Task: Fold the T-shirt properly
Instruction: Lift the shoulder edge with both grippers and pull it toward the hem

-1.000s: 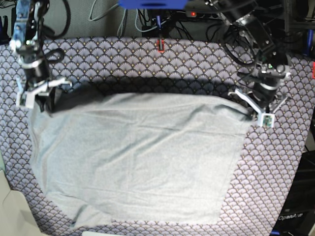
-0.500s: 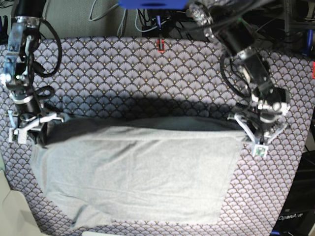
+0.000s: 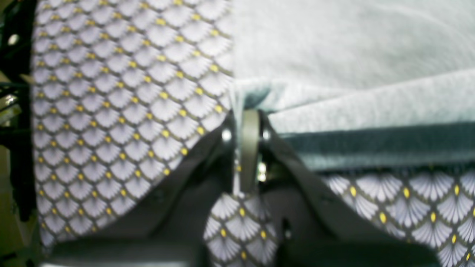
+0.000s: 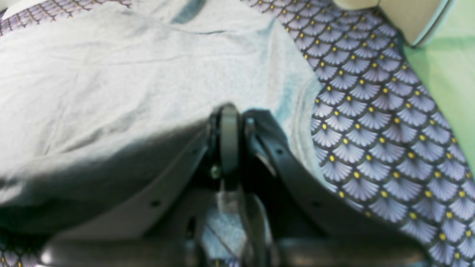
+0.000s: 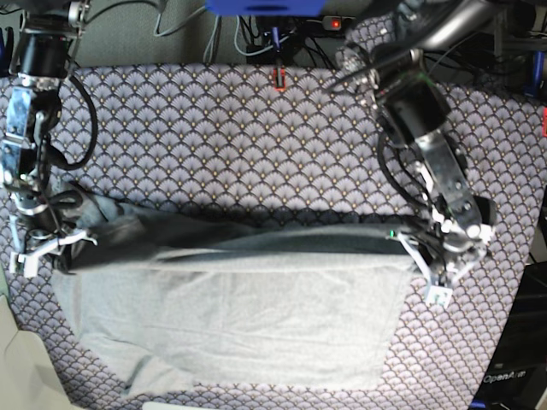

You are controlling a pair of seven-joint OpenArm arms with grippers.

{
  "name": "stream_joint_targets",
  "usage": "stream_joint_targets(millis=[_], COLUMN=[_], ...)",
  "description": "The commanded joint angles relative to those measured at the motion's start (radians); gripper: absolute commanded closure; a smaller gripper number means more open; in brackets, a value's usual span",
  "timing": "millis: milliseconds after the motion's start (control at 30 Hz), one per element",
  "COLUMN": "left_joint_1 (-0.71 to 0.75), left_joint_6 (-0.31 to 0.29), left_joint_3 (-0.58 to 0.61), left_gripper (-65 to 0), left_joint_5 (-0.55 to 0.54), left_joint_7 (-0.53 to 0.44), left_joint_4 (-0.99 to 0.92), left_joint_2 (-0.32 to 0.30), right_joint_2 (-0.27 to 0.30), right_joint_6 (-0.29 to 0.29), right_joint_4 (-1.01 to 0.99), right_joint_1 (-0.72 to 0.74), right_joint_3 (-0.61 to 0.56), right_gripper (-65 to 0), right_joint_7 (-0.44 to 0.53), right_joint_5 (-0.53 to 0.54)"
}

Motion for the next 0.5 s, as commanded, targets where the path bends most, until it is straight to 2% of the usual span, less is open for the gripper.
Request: stream_joint_targets(millis=[0, 300, 467], left_joint_1=[-0.043, -0.108, -0.091], left_joint_6=[0.008, 0.008, 0.008], left_joint_3=[0.005, 0.035, 0.109], left_gripper=[0.0, 0.0, 0.0], left_joint_5=[-0.003, -0.004, -0.003], left_joint_7=[-0.022, -0.029, -0.12], left_joint_4=[0.009, -0.048, -0.102], left_joint_2=[-0.014, -0.062, -0.062], right_joint_2=[0.031, 0.046, 0.046], right_joint_6=[-0.003, -0.003, -0.003], right_joint_4=[0.004, -0.017, -0.019], right_joint_1=[0.024, 0.031, 0.046], right_joint_3=[0.001, -0.108, -0.12], right_gripper=[0.0, 0.0, 0.0], right_joint_7=[0.032, 0.036, 0.036], right_joint_5=[0.002, 0.002, -0.004])
